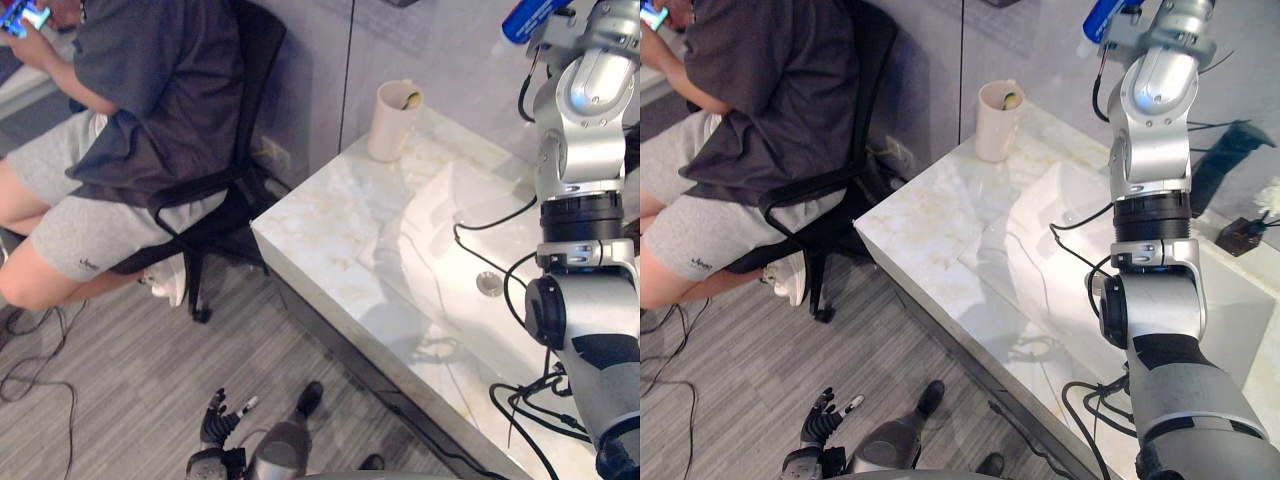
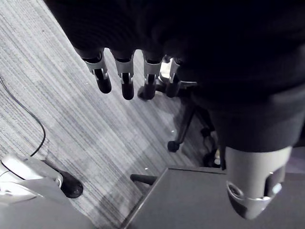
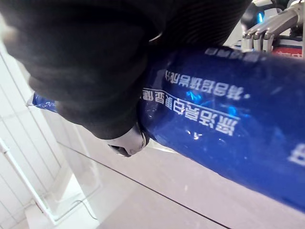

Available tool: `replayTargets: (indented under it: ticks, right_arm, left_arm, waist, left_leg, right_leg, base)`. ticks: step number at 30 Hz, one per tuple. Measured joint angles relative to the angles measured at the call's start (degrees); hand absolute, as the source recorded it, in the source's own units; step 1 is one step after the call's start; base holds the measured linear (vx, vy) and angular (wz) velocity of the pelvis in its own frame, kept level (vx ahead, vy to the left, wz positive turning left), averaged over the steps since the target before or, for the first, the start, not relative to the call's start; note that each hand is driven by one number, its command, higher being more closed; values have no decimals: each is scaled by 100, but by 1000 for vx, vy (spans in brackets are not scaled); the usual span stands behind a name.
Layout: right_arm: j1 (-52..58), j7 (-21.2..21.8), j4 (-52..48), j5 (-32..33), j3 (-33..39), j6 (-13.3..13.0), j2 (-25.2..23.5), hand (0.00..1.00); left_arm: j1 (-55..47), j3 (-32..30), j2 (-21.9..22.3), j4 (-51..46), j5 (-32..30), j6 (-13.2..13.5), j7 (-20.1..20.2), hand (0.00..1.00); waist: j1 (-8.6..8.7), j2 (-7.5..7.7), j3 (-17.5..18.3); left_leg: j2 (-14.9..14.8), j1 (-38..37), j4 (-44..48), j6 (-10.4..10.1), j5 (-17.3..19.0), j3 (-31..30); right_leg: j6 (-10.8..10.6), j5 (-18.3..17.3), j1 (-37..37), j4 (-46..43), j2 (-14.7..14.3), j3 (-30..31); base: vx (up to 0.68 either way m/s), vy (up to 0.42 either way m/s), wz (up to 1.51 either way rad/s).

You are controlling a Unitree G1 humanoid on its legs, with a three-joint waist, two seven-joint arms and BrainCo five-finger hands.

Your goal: Organize washtable

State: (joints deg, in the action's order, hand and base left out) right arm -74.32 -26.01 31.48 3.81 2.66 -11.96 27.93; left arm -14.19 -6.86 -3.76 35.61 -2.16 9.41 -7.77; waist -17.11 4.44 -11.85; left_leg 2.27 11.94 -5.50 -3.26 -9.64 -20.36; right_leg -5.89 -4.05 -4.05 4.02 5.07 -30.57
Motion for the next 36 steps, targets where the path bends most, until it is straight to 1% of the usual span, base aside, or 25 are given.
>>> replayTargets:
  ticks: [2, 4, 6, 9, 13, 15, 20, 21, 25, 31, 36]
  right_arm:
    - [-38, -8, 208, -95, -114, 64, 0, 100]
    - [-51, -12, 369, -184, -164, 131, -2, 100]
    - [-55, -51, 425, -230, -170, 167, -1, 100]
    - [-56, -181, 428, -256, -187, 206, 12, 100]
    - [-61, -253, 549, -468, -195, 258, 77, 100]
    - [-60, -290, 635, -583, -199, 358, 92, 100]
    - [-62, -302, 807, -621, -284, 374, 148, 100]
    - [-62, -301, 807, -621, -284, 374, 158, 0]
    - [-62, -300, 887, -611, -284, 379, 169, 0]
    - [-61, -294, 1010, -582, -293, 383, 166, 0]
    - [-60, -287, 994, -420, -280, 382, 166, 0]
  left_arm:
    - [71, 49, 5, 61, 35, 5, -10, 0]
    - [88, 59, 3, 72, 47, 27, -14, 0]
    - [171, 123, -4, 97, 54, 85, -50, 0]
    - [196, 181, -50, 94, 113, 116, -114, 0]
    - [199, 241, -92, 101, 159, 119, -126, 0]
    - [197, 256, -96, 105, 159, 119, -128, 0]
    - [197, 283, -104, 122, 161, 119, -128, 0]
    - [197, 289, -104, 125, 166, 119, -128, 0]
    - [207, 308, -104, 229, 192, 124, -130, 0]
    - [231, 505, -202, 269, 276, 124, -141, 0]
    - [252, 507, -208, 311, 275, 117, -141, 0]
  waist:
    - [-115, -14, -85]
    - [-159, -11, -100]
    - [-253, -30, -202]
    - [-235, -63, -313]
    - [-257, -54, -380]
    - [-251, -66, -397]
    - [-272, -65, -413]
    - [-269, -66, -413]
    - [-251, -74, -419]
    - [-250, -87, -438]
    - [-235, -87, -438]
  left_leg:
    - [8, 48, 1, -12, -9, -69]
    - [23, 104, 2, -28, -19, -159]
    - [24, 132, 2, -31, -21, -191]
    - [53, 205, 2, -54, -36, -335]
    - [102, 274, 2, -59, -40, -502]
    - [152, 326, 4, -70, -48, -624]
    - [196, 342, 5, -71, -48, -629]
    - [194, 342, 6, -71, -48, -615]
    - [163, 342, 6, -71, -47, -580]
    - [125, 313, 6, -71, -47, -534]
    - [111, 217, 5, -72, -46, -475]
  right_leg:
    - [7, -13, 7, 20, -16, -87]
    - [14, -37, 24, 20, -27, -192]
    - [7, -55, 38, 20, -36, -229]
    - [-8, -91, 46, 20, -50, -383]
    - [-44, -153, 50, 2, -51, -567]
    - [-61, -190, 52, 4, -47, -704]
    - [-102, -233, 63, -13, -4, -731]
    - [-101, -243, 81, -34, 4, -714]
    - [-83, -277, 135, -117, 17, -668]
    - [-68, -302, 157, -201, 20, -611]
    - [-68, -302, 85, -203, 23, -554]
  base:
    - [11, -21, 19]
    - [22, -23, 24]
    - [13, -18, 13]
    - [-6, -16, 22]
    - [20, -16, 27]
    - [43, -24, 30]
    - [22, -7, 6]
    - [2, 0, -8]
    - [-21, 1, -7]
    - [-30, 3, -5]
    - [-19, -1, -6]
